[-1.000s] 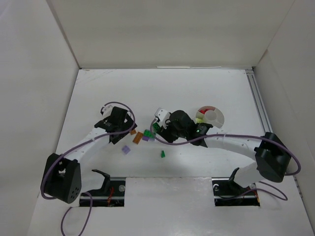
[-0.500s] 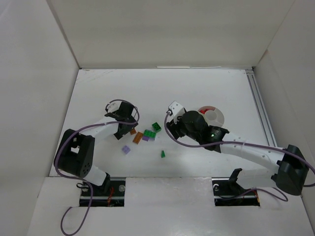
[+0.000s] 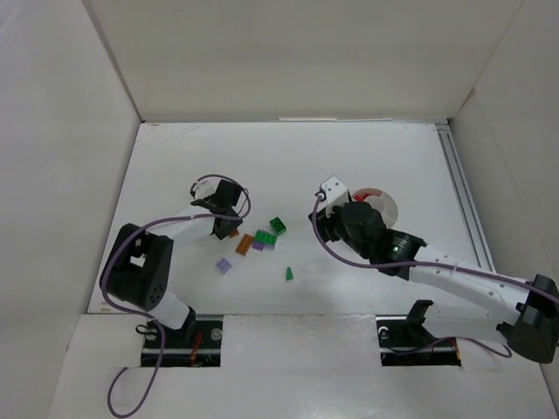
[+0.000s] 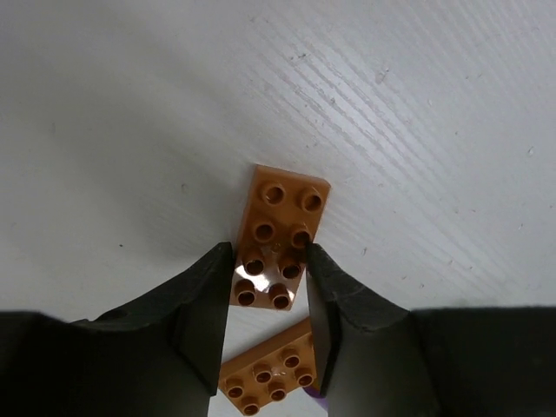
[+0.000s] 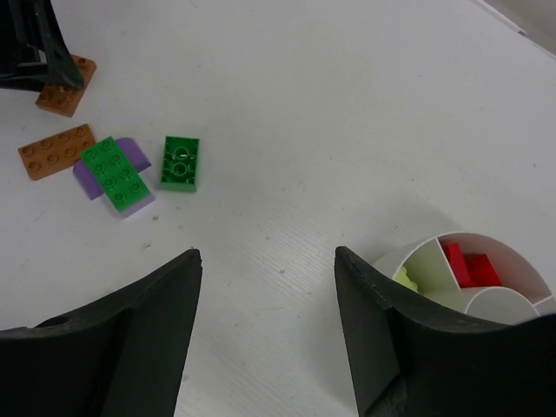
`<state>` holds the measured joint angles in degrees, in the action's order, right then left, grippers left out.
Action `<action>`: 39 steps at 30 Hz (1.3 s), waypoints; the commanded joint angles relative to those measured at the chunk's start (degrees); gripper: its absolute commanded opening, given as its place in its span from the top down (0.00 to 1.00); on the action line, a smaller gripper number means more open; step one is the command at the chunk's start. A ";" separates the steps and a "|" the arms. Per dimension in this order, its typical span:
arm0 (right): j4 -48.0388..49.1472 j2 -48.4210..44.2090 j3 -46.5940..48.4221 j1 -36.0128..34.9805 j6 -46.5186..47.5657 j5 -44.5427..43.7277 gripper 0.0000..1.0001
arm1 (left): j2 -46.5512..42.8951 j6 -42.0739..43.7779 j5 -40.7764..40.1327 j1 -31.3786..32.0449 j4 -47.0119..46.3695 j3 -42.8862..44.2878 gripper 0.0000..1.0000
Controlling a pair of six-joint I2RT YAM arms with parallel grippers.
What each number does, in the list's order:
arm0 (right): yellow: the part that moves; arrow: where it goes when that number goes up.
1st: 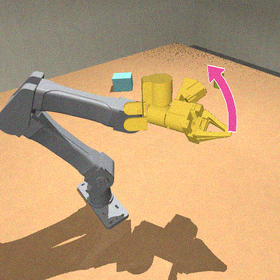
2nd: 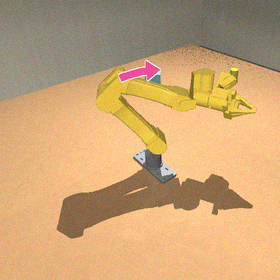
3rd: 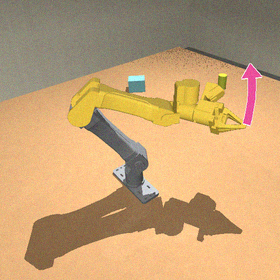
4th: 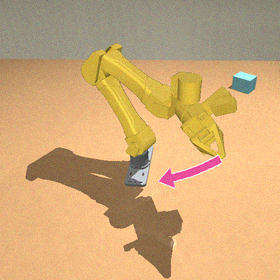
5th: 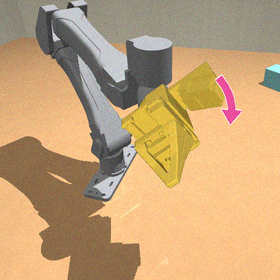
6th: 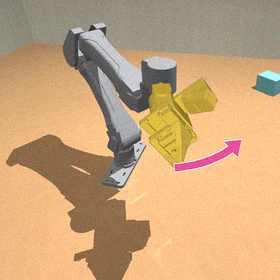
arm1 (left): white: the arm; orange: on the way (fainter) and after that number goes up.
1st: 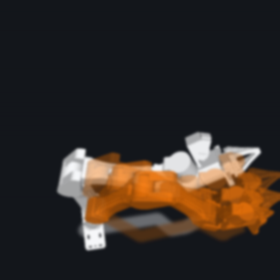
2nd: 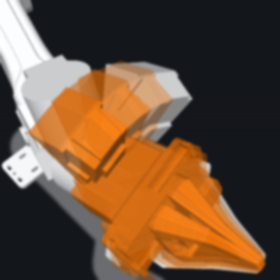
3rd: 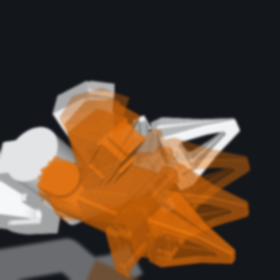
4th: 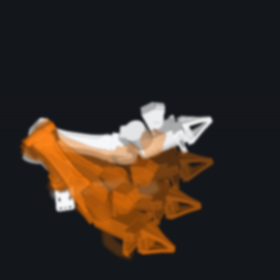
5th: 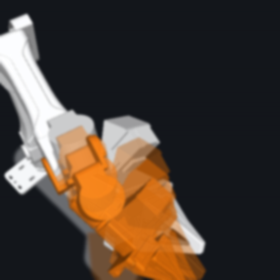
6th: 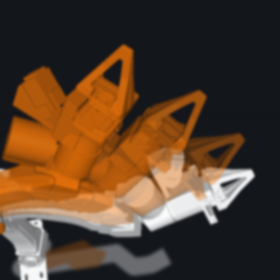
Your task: Sort the legos into containers by color
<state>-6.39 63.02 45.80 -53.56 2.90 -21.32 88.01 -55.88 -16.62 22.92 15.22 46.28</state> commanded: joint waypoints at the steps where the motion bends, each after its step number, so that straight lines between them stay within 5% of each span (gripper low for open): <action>1: 1.30 -2.03 -1.15 0.39 -1.58 -1.71 0.32 | 2.52 -0.46 -2.54 0.90 4.29 -0.23 0.69; 7: 0.15 -3.87 -2.21 0.91 -2.11 -3.28 0.32 | 2.70 -0.46 -4.73 0.90 7.36 3.46 0.93; 16: -2.73 -8.70 -2.73 1.44 -6.74 -9.95 0.32 | -6.51 7.16 -7.81 4.85 5.27 7.41 1.00; 21: -16.25 -13.71 -0.45 7.05 -21.15 -24.96 0.35 | -8.99 23.25 8.04 11.61 -5.01 11.54 1.00; 27: -25.15 -26.34 -1.33 18.83 -26.46 -26.59 0.35 | -9.52 33.00 15.30 19.35 -19.77 14.71 0.99; 39: -29.82 -41.93 -3.44 22.27 -28.12 -29.66 0.37 | 12.08 29.60 -5.35 35.88 -34.11 31.93 0.99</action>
<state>-34.39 21.67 42.83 -31.48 -23.81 -49.15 97.21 -26.09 -15.86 56.69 -13.47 73.73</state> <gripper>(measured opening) 0.635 0.297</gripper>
